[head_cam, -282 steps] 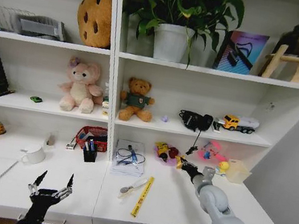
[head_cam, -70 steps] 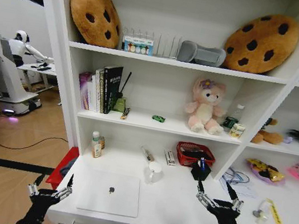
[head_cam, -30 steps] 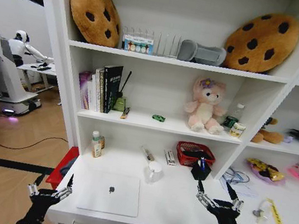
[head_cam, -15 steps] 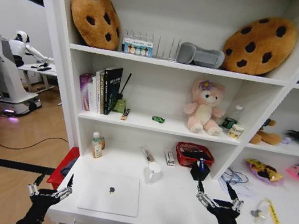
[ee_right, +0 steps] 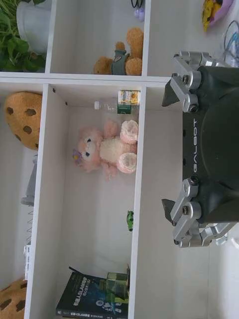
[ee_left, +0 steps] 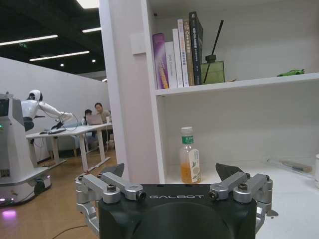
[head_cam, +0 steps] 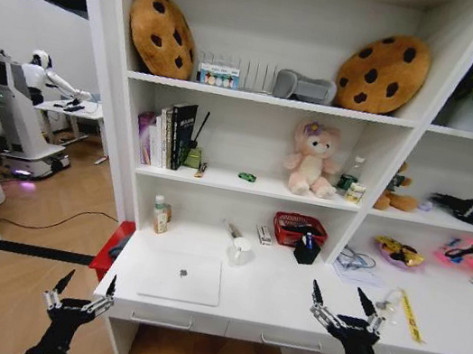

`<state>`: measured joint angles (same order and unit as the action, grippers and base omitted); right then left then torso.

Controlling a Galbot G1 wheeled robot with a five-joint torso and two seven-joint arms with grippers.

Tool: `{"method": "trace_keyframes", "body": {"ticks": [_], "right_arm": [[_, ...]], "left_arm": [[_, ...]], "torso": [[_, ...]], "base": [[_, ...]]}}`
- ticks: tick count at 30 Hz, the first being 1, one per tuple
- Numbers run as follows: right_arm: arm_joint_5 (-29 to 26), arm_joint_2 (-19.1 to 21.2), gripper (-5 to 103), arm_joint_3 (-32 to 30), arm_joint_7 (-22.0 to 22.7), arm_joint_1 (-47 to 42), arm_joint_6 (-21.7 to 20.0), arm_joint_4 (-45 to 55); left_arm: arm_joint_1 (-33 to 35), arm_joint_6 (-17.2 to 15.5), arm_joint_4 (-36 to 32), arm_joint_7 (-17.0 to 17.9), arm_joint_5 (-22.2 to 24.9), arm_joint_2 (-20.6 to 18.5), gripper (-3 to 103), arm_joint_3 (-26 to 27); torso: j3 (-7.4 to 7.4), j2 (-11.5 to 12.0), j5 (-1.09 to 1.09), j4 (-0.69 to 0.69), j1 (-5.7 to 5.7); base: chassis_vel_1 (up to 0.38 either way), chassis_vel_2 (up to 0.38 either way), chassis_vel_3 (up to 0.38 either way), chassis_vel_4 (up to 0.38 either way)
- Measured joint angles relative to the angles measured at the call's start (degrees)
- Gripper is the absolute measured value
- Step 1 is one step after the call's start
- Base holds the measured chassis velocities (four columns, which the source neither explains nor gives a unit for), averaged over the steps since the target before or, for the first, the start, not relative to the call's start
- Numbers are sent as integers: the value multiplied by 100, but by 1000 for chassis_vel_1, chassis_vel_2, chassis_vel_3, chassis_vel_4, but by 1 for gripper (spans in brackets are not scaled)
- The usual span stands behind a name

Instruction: Organize the objects on the table.

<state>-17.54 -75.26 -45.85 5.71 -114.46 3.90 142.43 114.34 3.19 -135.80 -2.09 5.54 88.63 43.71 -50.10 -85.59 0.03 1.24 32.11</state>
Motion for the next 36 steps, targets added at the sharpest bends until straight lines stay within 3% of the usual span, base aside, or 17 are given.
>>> {"method": "trace_keyframes", "body": {"ticks": [16,19,25,31,36], "right_arm": [[0,-1,100,1,-1,-1,0,0],[0,-1,100,0,0,-4,0,0],[0,1,100,-1,0,3,0,0],[0,0,100,0,0,2,0,0],[0,0,100,0,0,0,0,0]], "left_arm": [[2,0,0,0,0,0,100,2],[1,0,0,0,0,0,100,0],[0,0,0,0,0,0,100,-1],[0,0,0,0,0,0,100,-1],[1,0,0,0,0,0,100,0]], "torso": [[9,5,-6,-2,-11],[9,8,-2,6,-12],[5,18,-1,-5,0],[7,17,-4,2,-3],[9,14,-3,0,-8]], "base": [[319,-299,-314,325],[35,-20,-152,107],[-71,3,30,-20],[-25,54,50,-30],[0,0,0,0]]}}
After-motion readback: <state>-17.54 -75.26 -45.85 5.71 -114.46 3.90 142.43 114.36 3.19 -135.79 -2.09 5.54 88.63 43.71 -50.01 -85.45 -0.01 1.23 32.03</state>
